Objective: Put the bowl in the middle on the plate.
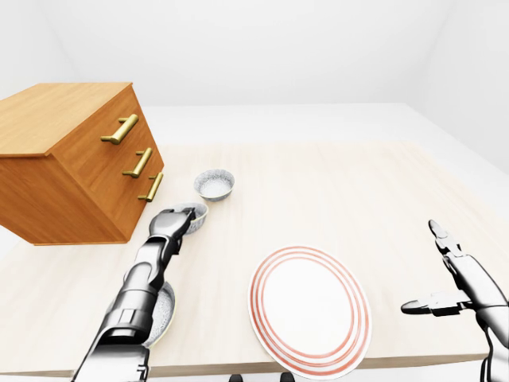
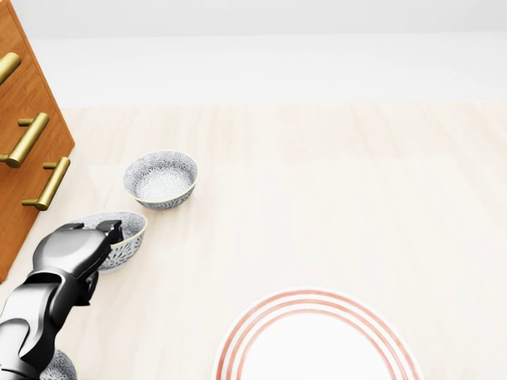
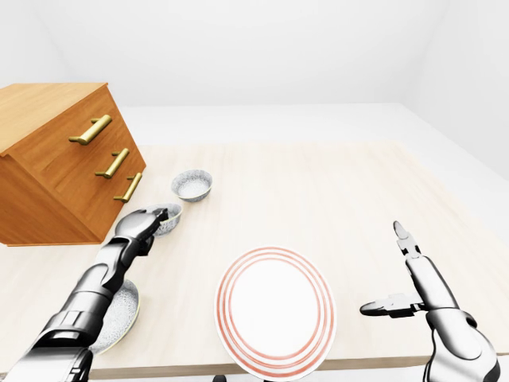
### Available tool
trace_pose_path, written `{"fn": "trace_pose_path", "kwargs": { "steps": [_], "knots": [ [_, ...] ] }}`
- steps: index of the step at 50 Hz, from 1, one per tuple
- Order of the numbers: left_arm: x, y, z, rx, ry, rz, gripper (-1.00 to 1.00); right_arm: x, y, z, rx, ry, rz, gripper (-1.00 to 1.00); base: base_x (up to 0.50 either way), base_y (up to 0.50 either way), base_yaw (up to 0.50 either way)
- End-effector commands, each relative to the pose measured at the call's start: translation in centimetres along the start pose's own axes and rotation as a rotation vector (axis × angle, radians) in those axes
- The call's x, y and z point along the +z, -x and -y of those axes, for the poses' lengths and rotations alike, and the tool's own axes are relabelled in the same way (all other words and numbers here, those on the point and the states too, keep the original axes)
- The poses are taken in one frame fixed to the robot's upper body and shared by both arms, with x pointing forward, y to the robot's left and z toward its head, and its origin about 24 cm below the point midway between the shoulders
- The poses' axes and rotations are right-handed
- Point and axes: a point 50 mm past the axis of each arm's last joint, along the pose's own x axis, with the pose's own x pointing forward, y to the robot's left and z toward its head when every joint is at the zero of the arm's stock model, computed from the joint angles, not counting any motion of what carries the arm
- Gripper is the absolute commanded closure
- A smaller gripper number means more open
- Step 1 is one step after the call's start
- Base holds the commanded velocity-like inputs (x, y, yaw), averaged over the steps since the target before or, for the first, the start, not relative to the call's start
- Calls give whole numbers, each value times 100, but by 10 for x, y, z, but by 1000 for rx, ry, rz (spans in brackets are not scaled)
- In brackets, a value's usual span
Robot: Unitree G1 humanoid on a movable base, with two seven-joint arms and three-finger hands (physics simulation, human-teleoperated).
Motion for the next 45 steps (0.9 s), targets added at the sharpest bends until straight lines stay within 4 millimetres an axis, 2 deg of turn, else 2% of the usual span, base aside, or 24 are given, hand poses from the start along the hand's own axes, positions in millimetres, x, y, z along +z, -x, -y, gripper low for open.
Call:
{"fn": "trace_pose_path", "kwargs": {
  "steps": [1,3,6,10,12,16,22,29,31,39,42,43,45],
  "knots": [
    [8,41,-16,15,-10,53,100,0,-1,0,2,2,-4,-100,0,0,0],
    [8,56,-24,30,3,59,100,-1,-1,-1,2,2,-4,-100,0,0,0],
    [7,62,-25,37,13,50,100,0,0,0,3,2,-3,-100,0,0,0],
    [4,82,-25,41,28,38,100,-2,-1,-1,2,3,-4,-100,0,0,0],
    [4,84,-25,43,36,34,100,-2,-1,-1,2,3,-4,-100,0,0,0],
    [4,104,-37,73,61,39,100,-2,-1,-1,2,4,-5,-100,0,0,0],
    [8,123,-52,126,97,56,100,-3,-1,-1,1,5,-6,-100,0,0,0],
    [10,128,-54,135,110,63,100,-3,-1,-1,2,6,-7,-100,0,0,0],
    [18,131,-63,196,125,90,100,-2,-1,-1,3,9,-8,-100,0,0,0],
    [33,147,-80,261,141,166,100,-2,-1,-2,3,10,-9,-100,0,0,0],
    [43,154,-85,273,177,228,100,-2,-1,-2,3,11,-9,-100,0,0,0],
    [52,161,-93,306,190,273,100,-2,-1,-2,3,11,-10,-100,0,0,0],
    [57,165,-98,345,151,277,100,-2,-2,-2,2,14,-13,-100,0,0,0]
  ]
}}
